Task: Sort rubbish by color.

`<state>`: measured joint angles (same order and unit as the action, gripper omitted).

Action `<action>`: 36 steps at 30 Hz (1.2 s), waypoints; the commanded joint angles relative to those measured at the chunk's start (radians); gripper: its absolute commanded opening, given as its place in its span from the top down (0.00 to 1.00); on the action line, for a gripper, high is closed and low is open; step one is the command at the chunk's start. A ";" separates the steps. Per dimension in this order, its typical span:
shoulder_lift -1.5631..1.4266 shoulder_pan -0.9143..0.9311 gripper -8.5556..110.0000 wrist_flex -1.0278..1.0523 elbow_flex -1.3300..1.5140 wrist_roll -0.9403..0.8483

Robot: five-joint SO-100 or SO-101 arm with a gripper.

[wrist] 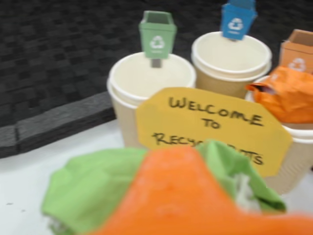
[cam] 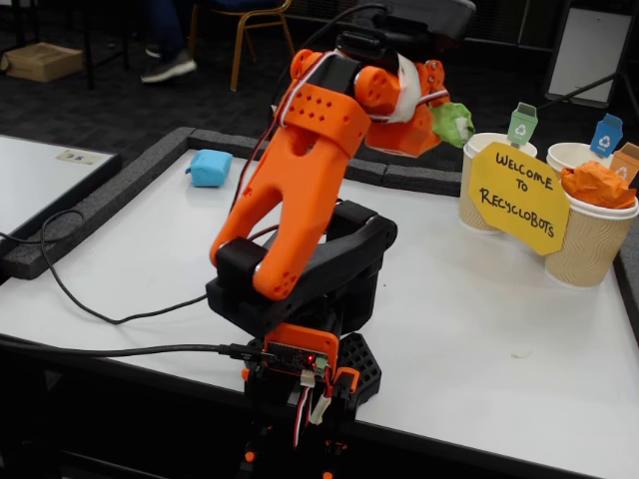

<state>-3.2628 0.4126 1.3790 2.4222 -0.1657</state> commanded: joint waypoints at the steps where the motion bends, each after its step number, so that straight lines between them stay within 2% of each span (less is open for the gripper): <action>1: -0.003 0.038 0.93 -0.031 -0.012 -0.021; 8: -0.003 0.046 0.93 -0.031 -0.003 -0.023; 23: 0.015 -0.074 0.93 -0.038 -0.028 -0.026; 36: 0.460 -0.057 0.93 -0.242 -0.298 -0.026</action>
<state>-2.9161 0.3390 1.2395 2.3102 -0.1687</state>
